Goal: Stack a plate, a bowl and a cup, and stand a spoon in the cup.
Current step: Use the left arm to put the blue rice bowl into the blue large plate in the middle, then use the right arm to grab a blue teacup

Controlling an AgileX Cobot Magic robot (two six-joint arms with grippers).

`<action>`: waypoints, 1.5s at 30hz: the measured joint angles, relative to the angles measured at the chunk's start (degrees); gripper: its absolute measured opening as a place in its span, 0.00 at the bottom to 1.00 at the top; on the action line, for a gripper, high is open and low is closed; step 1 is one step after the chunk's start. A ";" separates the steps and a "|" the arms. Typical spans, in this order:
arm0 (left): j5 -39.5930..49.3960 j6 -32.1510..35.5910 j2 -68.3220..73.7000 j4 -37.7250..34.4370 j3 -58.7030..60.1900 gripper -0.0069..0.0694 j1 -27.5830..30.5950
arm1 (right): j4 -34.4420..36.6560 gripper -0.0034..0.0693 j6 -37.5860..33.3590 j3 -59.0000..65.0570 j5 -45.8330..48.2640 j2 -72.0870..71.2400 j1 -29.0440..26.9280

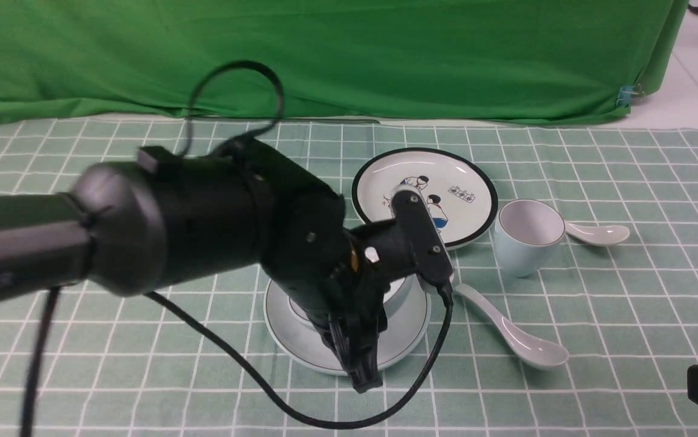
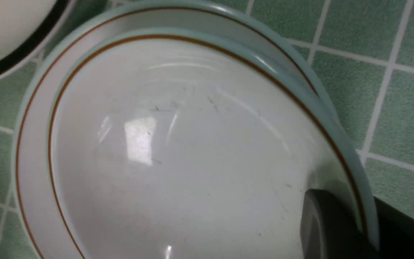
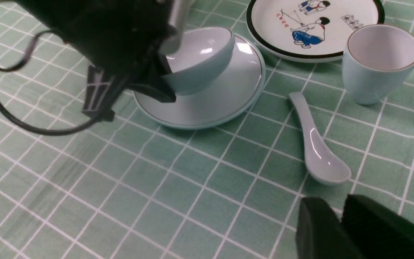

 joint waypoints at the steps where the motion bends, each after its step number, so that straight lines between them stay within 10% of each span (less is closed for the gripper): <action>1: 0.00 -0.06 1.43 0.63 -0.34 0.13 0.00 | 0.00 0.24 -0.06 0.00 0.41 0.00 0.00; 12: -0.77 0.00 4.34 2.78 -1.36 0.18 -0.07 | -0.04 0.25 0.06 0.00 2.28 0.00 0.00; 20: 1.45 -0.05 4.21 2.01 -1.31 0.50 -0.30 | -0.04 0.60 1.91 -1.44 3.65 3.40 0.00; 27: 1.63 -3.12 -9.49 -6.69 -1.31 0.74 -0.41 | -1.04 0.61 -3.60 -11.54 5.86 21.73 0.00; 38: 0.49 -14.25 -41.03 -7.77 9.64 0.17 0.88 | -8.72 0.58 -8.92 -38.82 12.94 55.53 0.00; 45: -11.67 -16.78 -61.56 -11.68 28.45 0.10 0.88 | -10.68 0.58 -10.25 -53.52 18.36 74.28 -2.87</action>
